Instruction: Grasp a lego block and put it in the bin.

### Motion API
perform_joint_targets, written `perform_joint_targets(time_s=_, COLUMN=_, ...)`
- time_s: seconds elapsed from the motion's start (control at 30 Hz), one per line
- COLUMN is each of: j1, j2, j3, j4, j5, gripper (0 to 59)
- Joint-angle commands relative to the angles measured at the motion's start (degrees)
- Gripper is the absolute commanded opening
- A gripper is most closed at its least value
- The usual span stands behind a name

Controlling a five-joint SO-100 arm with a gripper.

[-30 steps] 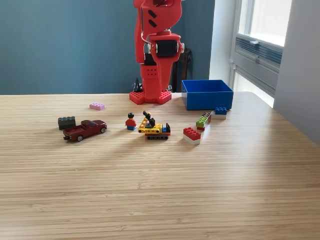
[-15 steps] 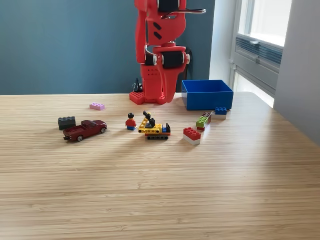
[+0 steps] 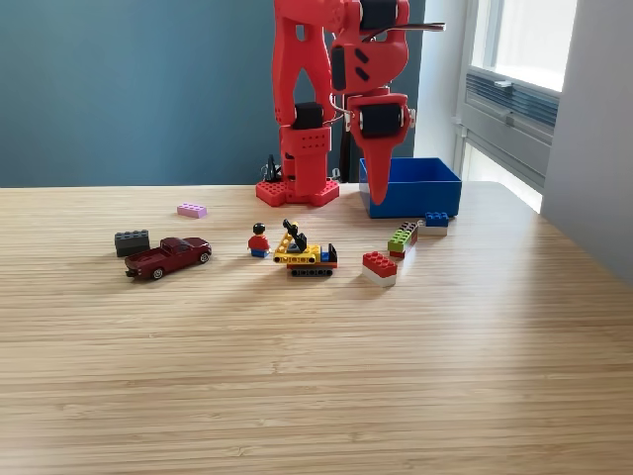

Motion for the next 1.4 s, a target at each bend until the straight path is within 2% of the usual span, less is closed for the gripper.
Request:
perform_joint_targets(time_s=0.03, j1=0.70, j2=2.64, j3=-0.44, j4=-1.05, j5=2.64, gripper=0.2)
perform_joint_targets(time_s=0.1, j1=1.58, j2=2.55, j3=-0.44, j4=-1.41, j5=3.08, gripper=0.3)
perform_joint_targets(time_s=0.43, j1=4.92, j2=2.46, j3=2.90, j4=-6.06, j5=7.56, gripper=26.1)
perform_joint_targets(time_s=0.53, j1=4.83, j2=2.46, j3=5.19, j4=-8.61, j5=9.40, gripper=30.3)
perform_joint_targets(time_s=0.73, j1=4.31, j2=2.46, j3=7.65, j4=-11.69, j5=13.97, gripper=30.2)
perform_joint_targets(time_s=0.9, j1=3.69, j2=2.46, j3=8.09, j4=-13.01, j5=16.79, gripper=26.1)
perform_joint_targets(time_s=1.17, j1=1.32, j2=2.11, j3=9.58, j4=-16.08, j5=19.95, gripper=24.1)
perform_joint_targets(time_s=1.4, j1=1.05, j2=-7.73, j3=5.80, j4=-15.73, j5=21.01, gripper=24.3)
